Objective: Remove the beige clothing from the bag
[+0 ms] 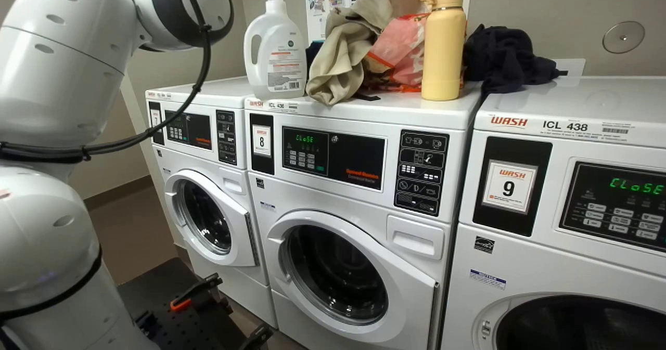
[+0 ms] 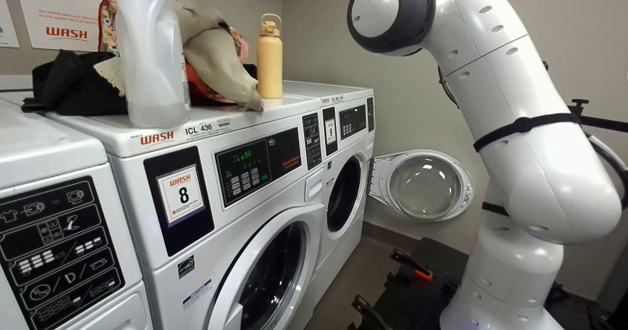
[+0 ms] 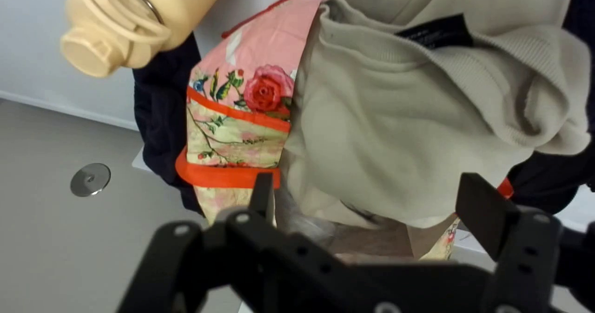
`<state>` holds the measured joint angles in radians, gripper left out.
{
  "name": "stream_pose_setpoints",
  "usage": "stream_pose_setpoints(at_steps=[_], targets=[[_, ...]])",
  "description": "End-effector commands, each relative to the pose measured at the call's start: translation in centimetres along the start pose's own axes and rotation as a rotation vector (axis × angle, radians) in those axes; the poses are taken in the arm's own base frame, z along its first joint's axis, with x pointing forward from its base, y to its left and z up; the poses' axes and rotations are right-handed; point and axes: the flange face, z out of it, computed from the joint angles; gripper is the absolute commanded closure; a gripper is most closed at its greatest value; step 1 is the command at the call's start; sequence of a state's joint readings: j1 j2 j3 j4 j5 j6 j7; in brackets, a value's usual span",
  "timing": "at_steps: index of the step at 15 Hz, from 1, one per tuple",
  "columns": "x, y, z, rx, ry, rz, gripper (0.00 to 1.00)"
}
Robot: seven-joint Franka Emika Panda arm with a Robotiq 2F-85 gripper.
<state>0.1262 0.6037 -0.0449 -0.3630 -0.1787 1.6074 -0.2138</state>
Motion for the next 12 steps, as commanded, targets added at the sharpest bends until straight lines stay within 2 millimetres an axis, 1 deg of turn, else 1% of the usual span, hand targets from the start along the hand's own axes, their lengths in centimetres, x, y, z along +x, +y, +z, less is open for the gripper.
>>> stream_pose_setpoints(at_steps=[1, 5, 7, 9, 10, 11, 12], targets=[[1.1, -0.4, 4.7, 0.019, 0.057, -0.012, 0.0], [1.7, -1.8, 9.8, 0.079, 0.083, -0.017, 0.0], [1.6, -2.6, 11.7, 0.112, 0.068, -0.018, 0.0], [1.3, -3.3, 12.9, 0.136, 0.034, -0.021, 0.0], [1.1, -3.5, 13.4, 0.142, 0.018, -0.02, 0.25], [1.1, -3.6, 13.6, 0.147, 0.011, -0.023, 0.28], [1.0, -3.7, 13.8, 0.149, 0.002, -0.022, 0.34]])
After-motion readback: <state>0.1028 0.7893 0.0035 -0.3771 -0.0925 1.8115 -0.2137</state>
